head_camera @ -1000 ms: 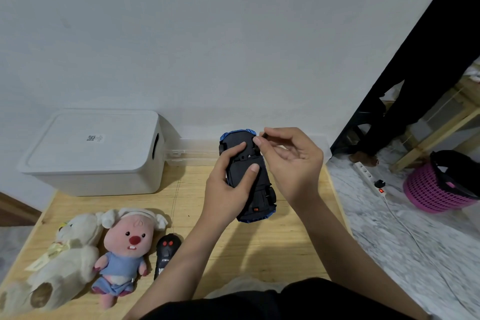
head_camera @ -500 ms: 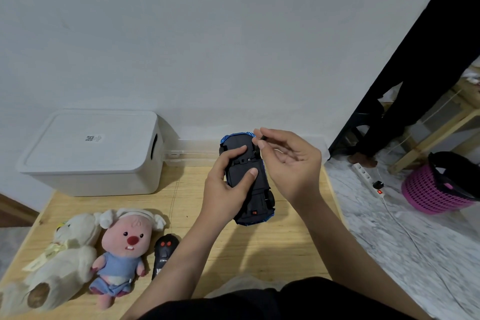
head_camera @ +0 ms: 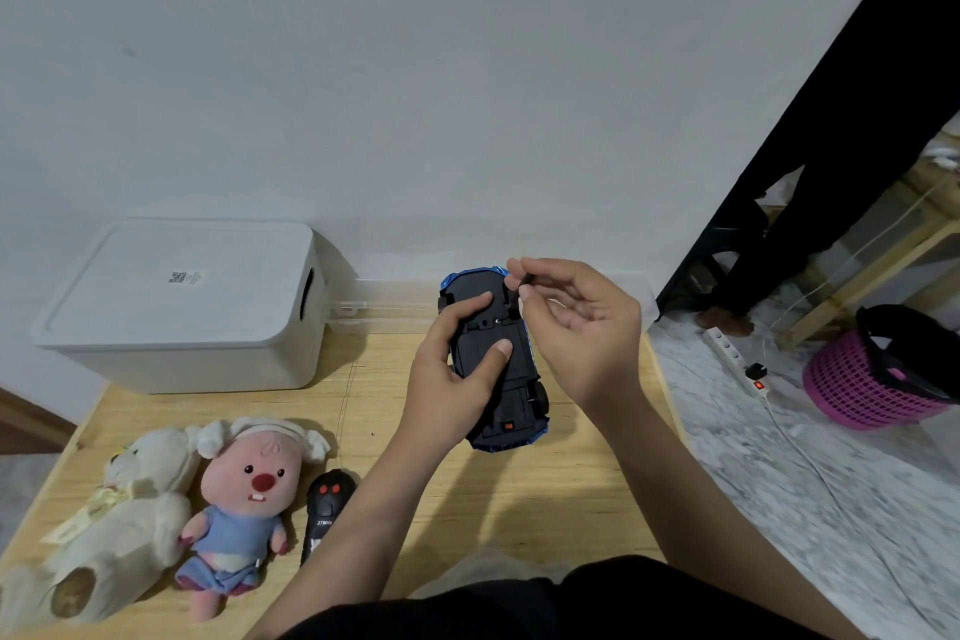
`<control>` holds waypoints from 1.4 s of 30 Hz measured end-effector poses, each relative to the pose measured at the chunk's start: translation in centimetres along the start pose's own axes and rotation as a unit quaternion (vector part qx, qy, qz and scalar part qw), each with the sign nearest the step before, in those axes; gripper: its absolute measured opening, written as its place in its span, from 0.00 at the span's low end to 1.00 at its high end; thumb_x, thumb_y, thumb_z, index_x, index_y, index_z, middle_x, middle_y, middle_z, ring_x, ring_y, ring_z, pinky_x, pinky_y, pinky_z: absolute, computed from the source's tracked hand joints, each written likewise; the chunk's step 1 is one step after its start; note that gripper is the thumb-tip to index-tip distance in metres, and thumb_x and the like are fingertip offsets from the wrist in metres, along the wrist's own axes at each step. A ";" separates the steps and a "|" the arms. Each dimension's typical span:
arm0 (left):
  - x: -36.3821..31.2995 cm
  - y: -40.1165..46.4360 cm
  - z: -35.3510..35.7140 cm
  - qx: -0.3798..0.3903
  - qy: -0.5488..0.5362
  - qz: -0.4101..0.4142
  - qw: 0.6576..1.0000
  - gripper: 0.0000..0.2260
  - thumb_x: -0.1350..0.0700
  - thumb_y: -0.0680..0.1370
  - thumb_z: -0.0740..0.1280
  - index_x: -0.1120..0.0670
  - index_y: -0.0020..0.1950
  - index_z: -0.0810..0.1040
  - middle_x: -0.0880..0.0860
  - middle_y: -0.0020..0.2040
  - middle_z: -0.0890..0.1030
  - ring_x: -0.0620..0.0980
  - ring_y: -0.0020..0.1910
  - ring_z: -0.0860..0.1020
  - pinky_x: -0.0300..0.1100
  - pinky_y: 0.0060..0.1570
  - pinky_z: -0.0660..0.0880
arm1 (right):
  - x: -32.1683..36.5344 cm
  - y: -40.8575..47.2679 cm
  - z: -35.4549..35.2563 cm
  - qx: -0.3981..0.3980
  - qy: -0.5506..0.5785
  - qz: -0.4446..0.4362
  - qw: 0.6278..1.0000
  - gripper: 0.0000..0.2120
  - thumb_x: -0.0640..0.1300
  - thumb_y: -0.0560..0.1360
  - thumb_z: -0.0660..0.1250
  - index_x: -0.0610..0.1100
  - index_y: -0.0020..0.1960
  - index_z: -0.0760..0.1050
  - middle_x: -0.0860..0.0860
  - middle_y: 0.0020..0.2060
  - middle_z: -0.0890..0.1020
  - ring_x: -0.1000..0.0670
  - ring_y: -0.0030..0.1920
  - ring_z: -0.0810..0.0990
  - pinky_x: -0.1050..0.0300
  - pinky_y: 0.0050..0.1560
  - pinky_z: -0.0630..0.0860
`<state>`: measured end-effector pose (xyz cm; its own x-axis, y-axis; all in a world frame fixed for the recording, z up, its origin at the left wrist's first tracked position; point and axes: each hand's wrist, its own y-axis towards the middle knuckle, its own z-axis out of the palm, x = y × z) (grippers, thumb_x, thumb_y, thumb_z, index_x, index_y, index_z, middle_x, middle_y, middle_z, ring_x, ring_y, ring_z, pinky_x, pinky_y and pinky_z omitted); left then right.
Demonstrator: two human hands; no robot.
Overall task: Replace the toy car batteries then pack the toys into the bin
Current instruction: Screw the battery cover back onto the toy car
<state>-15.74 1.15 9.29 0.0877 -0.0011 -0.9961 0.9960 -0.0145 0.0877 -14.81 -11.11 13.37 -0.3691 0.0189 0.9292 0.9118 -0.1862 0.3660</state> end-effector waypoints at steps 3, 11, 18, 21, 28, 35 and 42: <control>0.0 0.0 -0.1 0.028 0.009 -0.013 0.999 0.20 0.65 0.75 0.68 0.45 0.63 0.73 0.41 0.56 0.78 0.37 0.51 0.78 0.30 0.47 0.76 | 0.0 0.2 -0.2 0.000 -0.014 -0.006 1.000 0.16 0.27 0.71 0.68 0.48 0.46 0.80 0.48 0.44 0.85 0.47 0.47 0.84 0.56 0.52 0.79; 0.5 0.5 -0.6 0.079 0.017 -0.063 0.995 0.33 0.68 0.77 0.61 0.38 0.73 0.59 0.29 0.58 0.71 0.28 0.49 0.75 0.27 0.41 0.74 | -0.9 1.0 -2.1 -0.144 0.109 0.084 0.980 0.09 0.30 0.69 0.72 0.39 0.41 0.73 0.46 0.35 0.82 0.47 0.36 0.83 0.53 0.43 0.81; 2.4 0.8 -1.3 0.049 0.049 -0.125 0.990 0.45 0.59 0.74 0.72 0.36 0.75 0.42 0.49 0.54 0.79 0.48 0.50 0.81 0.45 0.48 0.80 | -2.8 -0.1 -2.6 -0.176 0.214 0.238 0.931 0.06 0.32 0.72 0.69 0.38 0.40 0.74 0.42 0.41 0.83 0.48 0.43 0.84 0.58 0.44 0.80; 3.0 1.1 -1.2 -0.001 -0.041 -0.226 0.973 0.36 0.62 0.71 0.73 0.52 0.75 0.60 0.57 0.51 0.82 0.56 0.48 0.83 0.54 0.53 0.79 | -3.5 -0.2 -2.6 -0.182 0.270 0.297 0.898 0.04 0.33 0.74 0.67 0.39 0.44 0.73 0.44 0.42 0.82 0.49 0.44 0.84 0.58 0.44 0.81; 3.3 1.3 -0.9 -0.005 -0.196 -0.286 0.938 0.10 0.59 0.79 0.61 0.56 0.59 0.75 0.57 0.51 0.82 0.54 0.45 0.81 0.44 0.38 0.78 | -4.2 -0.4 -2.4 -0.114 0.282 0.369 0.878 0.08 0.39 0.80 0.59 0.42 0.53 0.76 0.50 0.41 0.77 0.51 0.43 0.78 0.53 0.45 0.76; 4.3 1.2 -1.1 -0.011 -0.127 -0.237 0.963 0.19 0.53 0.79 0.63 0.45 0.69 0.63 0.52 0.60 0.77 0.52 0.56 0.79 0.52 0.51 0.79 | -4.4 -0.6 -2.1 -0.100 0.242 0.400 0.879 0.06 0.41 0.79 0.60 0.45 0.50 0.76 0.52 0.37 0.76 0.52 0.41 0.76 0.54 0.41 0.74; 6.4 1.2 -1.5 0.081 0.026 -0.172 0.981 0.29 0.52 0.81 0.61 0.36 0.75 0.49 0.39 0.65 0.70 0.41 0.61 0.72 0.44 0.61 0.72 | -4.7 -1.1 -2.4 -0.104 0.242 0.419 0.869 0.06 0.41 0.80 0.60 0.44 0.53 0.75 0.51 0.38 0.75 0.51 0.42 0.76 0.54 0.41 0.74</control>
<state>-13.95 2.66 3.03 -0.2488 0.0817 -0.9651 0.9518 -0.1638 -0.2593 -14.47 -13.37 8.46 0.3301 -0.6153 0.7159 0.8636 -0.1094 -0.4922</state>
